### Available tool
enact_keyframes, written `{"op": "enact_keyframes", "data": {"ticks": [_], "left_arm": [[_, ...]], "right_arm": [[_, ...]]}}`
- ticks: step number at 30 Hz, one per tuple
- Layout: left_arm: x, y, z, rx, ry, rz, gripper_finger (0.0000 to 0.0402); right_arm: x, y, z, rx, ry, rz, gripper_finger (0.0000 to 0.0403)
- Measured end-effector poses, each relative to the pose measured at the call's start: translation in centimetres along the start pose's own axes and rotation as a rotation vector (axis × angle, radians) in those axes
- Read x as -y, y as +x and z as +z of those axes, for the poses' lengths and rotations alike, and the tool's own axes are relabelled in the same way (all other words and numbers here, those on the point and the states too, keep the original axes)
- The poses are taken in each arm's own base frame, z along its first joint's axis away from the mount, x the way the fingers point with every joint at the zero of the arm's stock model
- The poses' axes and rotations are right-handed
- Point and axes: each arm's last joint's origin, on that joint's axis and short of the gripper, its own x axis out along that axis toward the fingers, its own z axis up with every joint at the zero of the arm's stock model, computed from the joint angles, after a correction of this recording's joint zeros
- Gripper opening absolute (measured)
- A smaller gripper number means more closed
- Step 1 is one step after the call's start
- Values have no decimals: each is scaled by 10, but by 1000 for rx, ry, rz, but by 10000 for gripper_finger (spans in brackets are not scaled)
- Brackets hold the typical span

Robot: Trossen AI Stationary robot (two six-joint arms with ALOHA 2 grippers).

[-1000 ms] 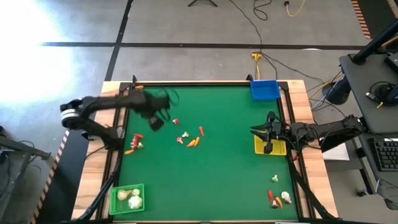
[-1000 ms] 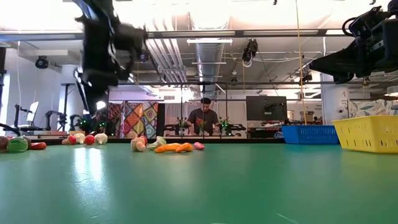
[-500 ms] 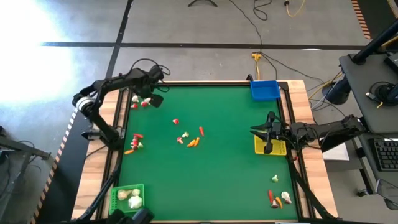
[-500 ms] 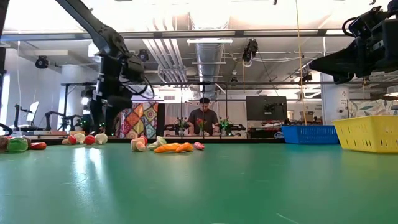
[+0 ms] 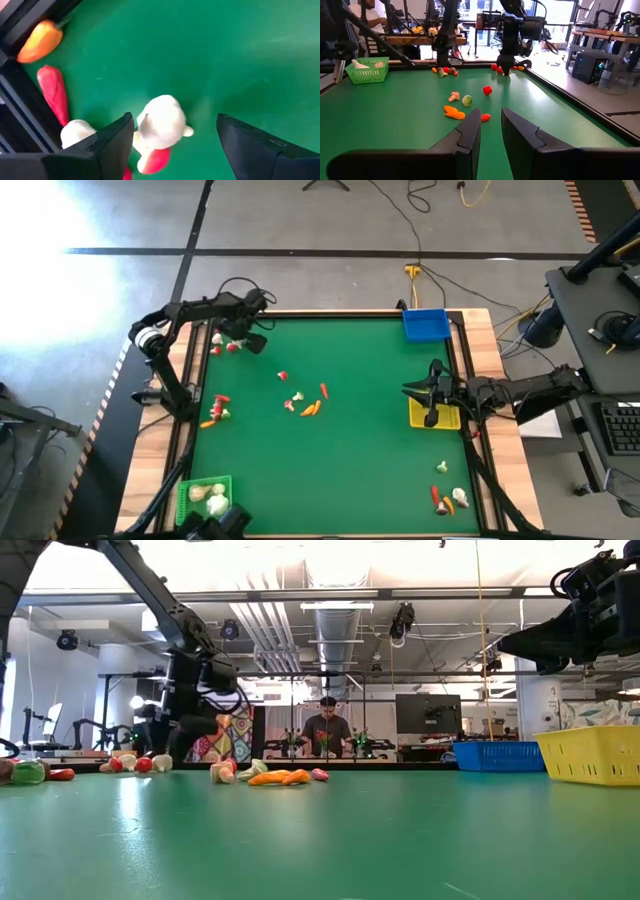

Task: Sort produce into baskets
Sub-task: Put the white garlic into the green bin

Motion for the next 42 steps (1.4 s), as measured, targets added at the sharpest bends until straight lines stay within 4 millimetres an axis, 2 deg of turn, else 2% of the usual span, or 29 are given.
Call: {"op": "enact_keyframes", "data": {"ticks": [9, 22, 26, 30, 33, 35, 39, 42], "left_arm": [[-5, 5, -2, -3, -87, 34, 219], [-5, 5, -4, -15, -116, 38, 100], [-1, -7, -8, 13, -75, 31, 89], [10, -34, -18, 74, -11, 5, 87], [28, -63, -39, 123, 74, -50, 87], [45, -83, -63, 141, 140, -73, 87], [78, -120, -129, 182, 259, -129, 86], [98, -145, -192, 184, 320, -256, 86]], "right_arm": [[0, 0, 0, 0, 0, 0, 68], [0, 0, 0, 0, 0, 0, 68], [0, 0, 0, 0, 0, 0, 68], [0, 0, 0, 0, 0, 0, 68], [0, 0, 0, 0, 0, 0, 68], [0, 0, 0, 0, 0, 0, 68], [0, 0, 0, 0, 0, 0, 68], [0, 0, 0, -1, 0, 0, 68]]}}
